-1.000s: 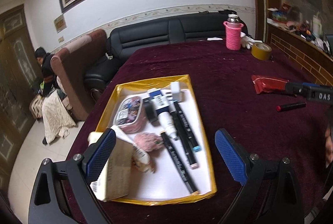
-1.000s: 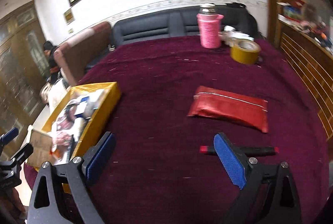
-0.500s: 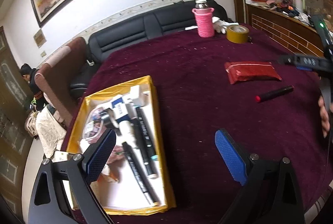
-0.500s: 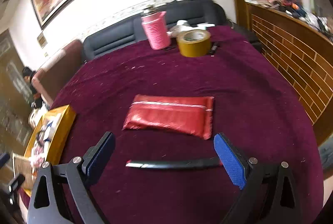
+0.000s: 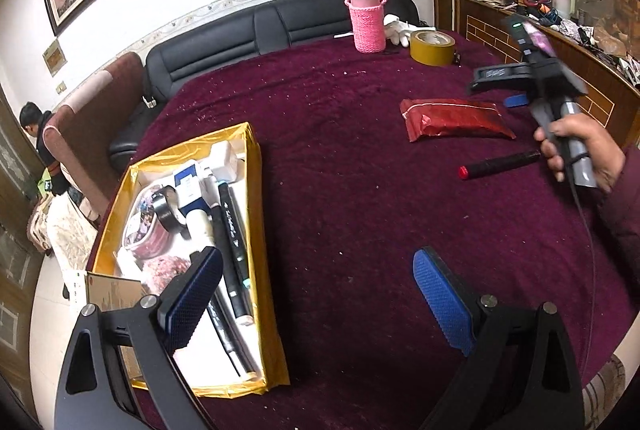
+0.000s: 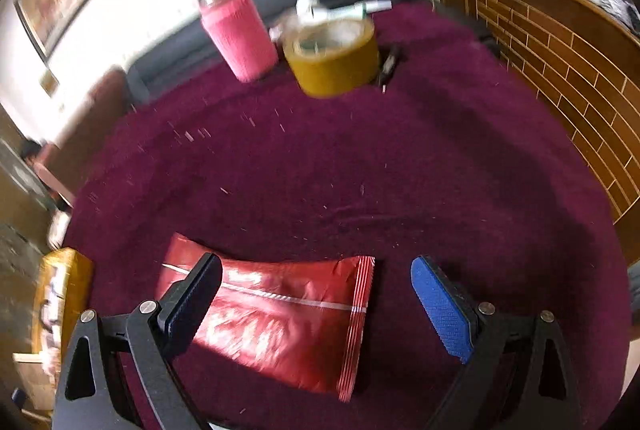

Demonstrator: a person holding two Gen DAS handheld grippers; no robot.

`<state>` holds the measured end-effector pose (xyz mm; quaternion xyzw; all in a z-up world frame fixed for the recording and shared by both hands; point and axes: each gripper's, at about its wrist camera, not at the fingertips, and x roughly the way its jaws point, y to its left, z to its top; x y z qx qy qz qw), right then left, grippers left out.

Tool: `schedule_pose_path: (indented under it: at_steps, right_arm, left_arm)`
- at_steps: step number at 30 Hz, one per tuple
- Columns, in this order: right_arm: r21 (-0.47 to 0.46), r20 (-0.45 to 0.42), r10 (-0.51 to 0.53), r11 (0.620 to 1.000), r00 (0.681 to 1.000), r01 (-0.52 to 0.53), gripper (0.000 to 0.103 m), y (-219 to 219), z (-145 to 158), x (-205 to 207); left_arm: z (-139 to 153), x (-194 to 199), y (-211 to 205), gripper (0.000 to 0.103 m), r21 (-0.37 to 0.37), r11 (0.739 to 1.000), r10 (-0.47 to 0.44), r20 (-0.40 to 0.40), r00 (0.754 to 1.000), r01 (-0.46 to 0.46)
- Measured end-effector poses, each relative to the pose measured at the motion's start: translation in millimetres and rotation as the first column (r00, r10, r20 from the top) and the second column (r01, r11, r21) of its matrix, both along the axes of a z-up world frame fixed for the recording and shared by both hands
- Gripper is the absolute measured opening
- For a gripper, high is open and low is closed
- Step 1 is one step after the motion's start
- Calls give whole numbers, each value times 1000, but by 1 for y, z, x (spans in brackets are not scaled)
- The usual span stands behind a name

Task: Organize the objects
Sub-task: 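Move both tools back over the table toward the red foil packet and marker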

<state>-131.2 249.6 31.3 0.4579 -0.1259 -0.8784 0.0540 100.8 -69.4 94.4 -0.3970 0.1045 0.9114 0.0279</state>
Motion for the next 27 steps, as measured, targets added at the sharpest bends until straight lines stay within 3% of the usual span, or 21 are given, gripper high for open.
schedule_pose_path:
  at_steps: [2, 6, 8, 12, 14, 17, 19, 23, 27]
  right_arm:
    - [-8, 72, 82, 997, 994, -81, 98, -19, -13, -8]
    - [-26, 69, 188, 982, 980, -187, 99, -43, -12, 5]
    - [-69, 79, 286, 957, 955, -281, 99, -60, -13, 18]
    - [-131, 104, 491, 869, 865, -478, 100, -99, -13, 50]
    - [-141, 107, 542, 838, 834, -527, 99, -112, -12, 63]
    - [46, 66, 441, 895, 895, -445, 99, -120, -1, 71]
    - [161, 38, 395, 904, 918, -396, 99, -129, 3, 71]
    - [235, 50, 382, 893, 923, -383, 98, -154, -1, 63]
    - [404, 78, 388, 830, 918, -385, 98, -191, -13, 51]
  left_arm:
    - [-1, -1, -1, 96, 5, 1000, 2, 8, 1000, -2]
    - [-3, -4, -4, 96, 34, 999, 15, 21, 1000, -15]
    - [-5, -6, -5, 96, 64, 998, 14, 35, 999, -16]
    - [-10, -7, -5, 96, 89, 996, 8, 51, 999, -12]
    - [-12, -6, -5, 96, 96, 995, 7, 54, 999, -12]
    - [-13, -4, -7, 96, 105, 994, 9, 57, 998, -15]
    - [-13, -3, -9, 96, 116, 993, 12, 55, 998, -19]
    - [-14, -3, -15, 96, 134, 991, 18, 62, 998, -26]
    - [-16, -1, -19, 96, 149, 988, 18, 71, 997, -29]
